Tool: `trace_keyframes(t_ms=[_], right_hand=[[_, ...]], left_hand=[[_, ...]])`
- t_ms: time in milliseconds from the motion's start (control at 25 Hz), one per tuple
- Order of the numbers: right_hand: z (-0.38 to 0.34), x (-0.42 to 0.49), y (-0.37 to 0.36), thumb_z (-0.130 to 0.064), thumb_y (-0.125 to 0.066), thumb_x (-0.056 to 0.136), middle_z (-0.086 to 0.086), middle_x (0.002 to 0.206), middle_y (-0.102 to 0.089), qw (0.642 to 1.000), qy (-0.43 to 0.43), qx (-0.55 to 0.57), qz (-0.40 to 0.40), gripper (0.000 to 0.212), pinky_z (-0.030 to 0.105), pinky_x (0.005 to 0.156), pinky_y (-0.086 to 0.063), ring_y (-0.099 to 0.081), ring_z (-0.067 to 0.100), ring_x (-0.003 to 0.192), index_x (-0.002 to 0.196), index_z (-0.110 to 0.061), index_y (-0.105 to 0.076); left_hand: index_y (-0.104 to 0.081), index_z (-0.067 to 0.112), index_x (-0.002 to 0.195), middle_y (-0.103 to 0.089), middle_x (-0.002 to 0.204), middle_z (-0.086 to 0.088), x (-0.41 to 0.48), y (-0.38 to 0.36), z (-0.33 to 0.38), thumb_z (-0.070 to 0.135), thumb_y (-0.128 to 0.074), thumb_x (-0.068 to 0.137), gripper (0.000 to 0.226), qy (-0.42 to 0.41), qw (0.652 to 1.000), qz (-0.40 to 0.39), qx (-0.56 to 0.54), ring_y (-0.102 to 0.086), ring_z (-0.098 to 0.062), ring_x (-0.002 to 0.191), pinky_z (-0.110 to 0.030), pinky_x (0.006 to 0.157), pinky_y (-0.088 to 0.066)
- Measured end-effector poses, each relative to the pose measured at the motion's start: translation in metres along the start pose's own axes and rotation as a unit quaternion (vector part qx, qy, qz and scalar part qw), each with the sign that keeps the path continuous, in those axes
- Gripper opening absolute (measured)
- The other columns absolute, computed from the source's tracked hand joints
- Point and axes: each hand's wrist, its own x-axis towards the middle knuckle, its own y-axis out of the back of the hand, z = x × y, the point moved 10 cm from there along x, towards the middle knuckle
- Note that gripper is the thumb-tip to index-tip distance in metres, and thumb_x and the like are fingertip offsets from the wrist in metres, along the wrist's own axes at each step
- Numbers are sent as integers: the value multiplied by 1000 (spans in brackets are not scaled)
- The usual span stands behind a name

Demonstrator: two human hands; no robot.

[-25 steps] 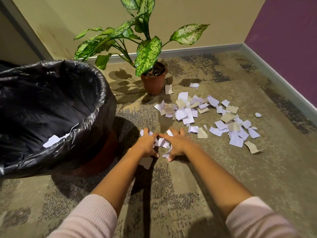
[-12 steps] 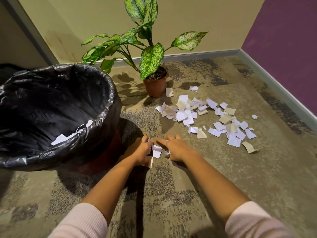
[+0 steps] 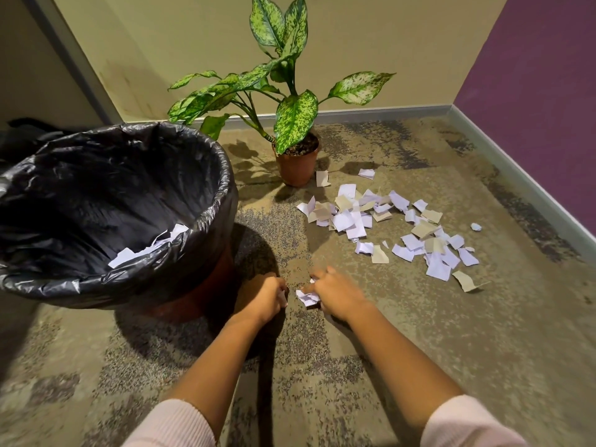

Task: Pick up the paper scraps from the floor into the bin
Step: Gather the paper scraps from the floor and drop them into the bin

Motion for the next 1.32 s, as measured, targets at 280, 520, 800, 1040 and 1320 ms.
trace_keyframes(t_ms=[280, 520, 800, 1040, 1320], right_hand=[[-7, -30, -13, 5, -55, 87, 14, 119, -63, 989, -117, 15, 90, 26, 38, 89, -55, -49, 32, 125, 109, -3, -66], [-3, -50, -15, 11, -56, 86, 13, 103, -63, 984, -143, 71, 80, 25, 29, 78, -55, -63, 24, 93, 107, 1, -64], [43, -84, 5, -34, -64, 91, 4, 93, -72, 891, -307, 320, 95, 38, 27, 57, -45, -57, 17, 66, 62, -13, -50], [47, -78, 98, -37, -65, 87, 20, 103, -71, 841, -320, 393, 187, 37, 35, 70, -50, -64, 34, 85, 92, 0, -66], [9, -56, 246, -36, -62, 90, 18, 87, -70, 825, -243, 420, 290, 31, 29, 62, -36, -57, 33, 79, 86, -7, -71]], left_hand=[[-46, 25, 69, -55, 85, 0, -21, 8, -3, 5, -55, 89, 30, 13, 997, 58, 46, -56, -13, 77, -21, 64, -39], [-61, 18, 76, -68, 90, 4, -48, 11, 2, 9, -55, 83, 13, 43, 998, 50, 20, -67, -20, 87, -33, 75, -53], [-64, 20, 79, -70, 90, -1, -56, 54, 41, 15, -54, 79, 11, -11, 994, 85, 72, -57, -25, 98, -31, 79, -50], [-71, 24, 92, -72, 93, -2, -60, 135, 96, 23, -66, 82, 12, -83, 977, 175, 90, -61, -28, 98, -35, 77, -49], [-70, 27, 97, -68, 90, -1, -86, 262, 123, 31, -61, 82, 18, -141, 933, 324, 72, -57, -26, 93, -36, 71, -46]])
